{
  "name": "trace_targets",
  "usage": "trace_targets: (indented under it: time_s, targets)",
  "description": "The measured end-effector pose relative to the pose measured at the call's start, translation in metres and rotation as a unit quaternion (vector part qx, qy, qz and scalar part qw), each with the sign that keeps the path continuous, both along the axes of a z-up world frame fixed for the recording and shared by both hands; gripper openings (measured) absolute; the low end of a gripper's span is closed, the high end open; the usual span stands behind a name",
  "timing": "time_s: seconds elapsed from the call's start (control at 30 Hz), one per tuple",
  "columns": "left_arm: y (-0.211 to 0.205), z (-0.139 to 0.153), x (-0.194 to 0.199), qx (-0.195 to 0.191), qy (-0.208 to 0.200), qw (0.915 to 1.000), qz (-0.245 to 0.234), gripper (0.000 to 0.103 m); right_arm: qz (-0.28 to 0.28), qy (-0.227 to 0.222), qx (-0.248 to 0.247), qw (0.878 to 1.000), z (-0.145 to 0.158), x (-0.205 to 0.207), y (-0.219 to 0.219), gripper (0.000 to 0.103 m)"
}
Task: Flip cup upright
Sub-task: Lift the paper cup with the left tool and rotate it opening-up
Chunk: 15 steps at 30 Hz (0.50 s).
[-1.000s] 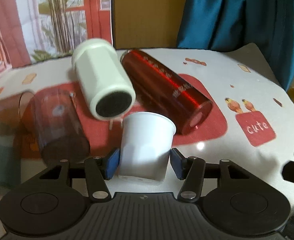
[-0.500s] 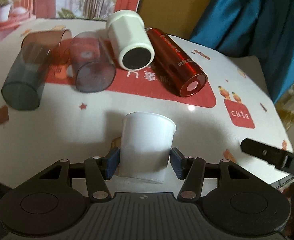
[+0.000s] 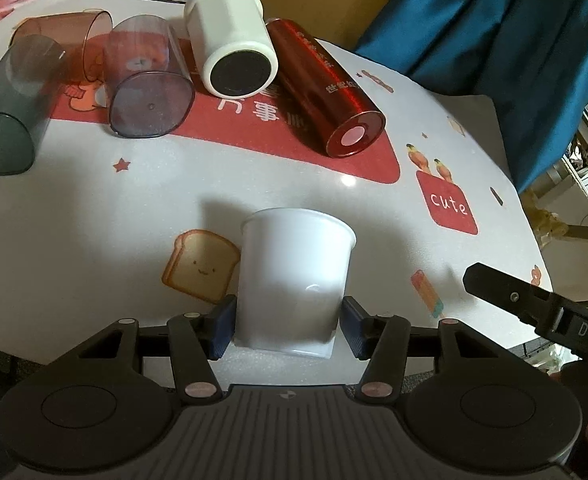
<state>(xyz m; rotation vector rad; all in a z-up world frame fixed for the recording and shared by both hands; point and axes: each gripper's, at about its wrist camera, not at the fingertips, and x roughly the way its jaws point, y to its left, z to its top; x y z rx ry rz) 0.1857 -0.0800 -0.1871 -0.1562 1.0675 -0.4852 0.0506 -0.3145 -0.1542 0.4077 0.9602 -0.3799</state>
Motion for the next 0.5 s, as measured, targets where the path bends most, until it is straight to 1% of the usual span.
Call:
trace_targets:
  time_s: [0.07,0.17,0.2,0.27,0.33,0.47,0.5]
  targets:
    - [0.001,-0.001,0.000,-0.002,0.001,1.0000,0.003,0.059,0.003,0.000,-0.002,1.000,0.001,0.000,0.002,0.103]
    - [0.003,0.001,0.001,-0.007,0.002,1.0000,0.006,0.066,0.008,0.003,-0.005,1.000,0.003,0.002,0.005,0.103]
    - [0.005,0.002,0.002,-0.011,0.005,0.9999,0.008,0.070,0.009,0.003,-0.007,1.000,0.003,0.002,0.006,0.103]
    - [0.007,0.003,0.002,-0.021,0.008,0.9997,0.010,0.072,0.011,0.005,-0.011,1.000,0.004,0.003,0.007,0.103]
    - [0.006,0.004,0.001,-0.019,0.007,0.9998,0.009,0.077,0.012,0.007,-0.012,1.000,0.005,0.003,0.009,0.103]
    - [0.006,0.008,0.000,-0.015,0.000,0.9999,0.008,0.084,0.012,0.008,-0.013,1.000,0.007,0.003,0.011,0.103]
    - [0.007,0.009,0.000,-0.017,0.000,0.9998,0.009,0.088,0.011,0.007,-0.013,1.000,0.008,0.003,0.011,0.103]
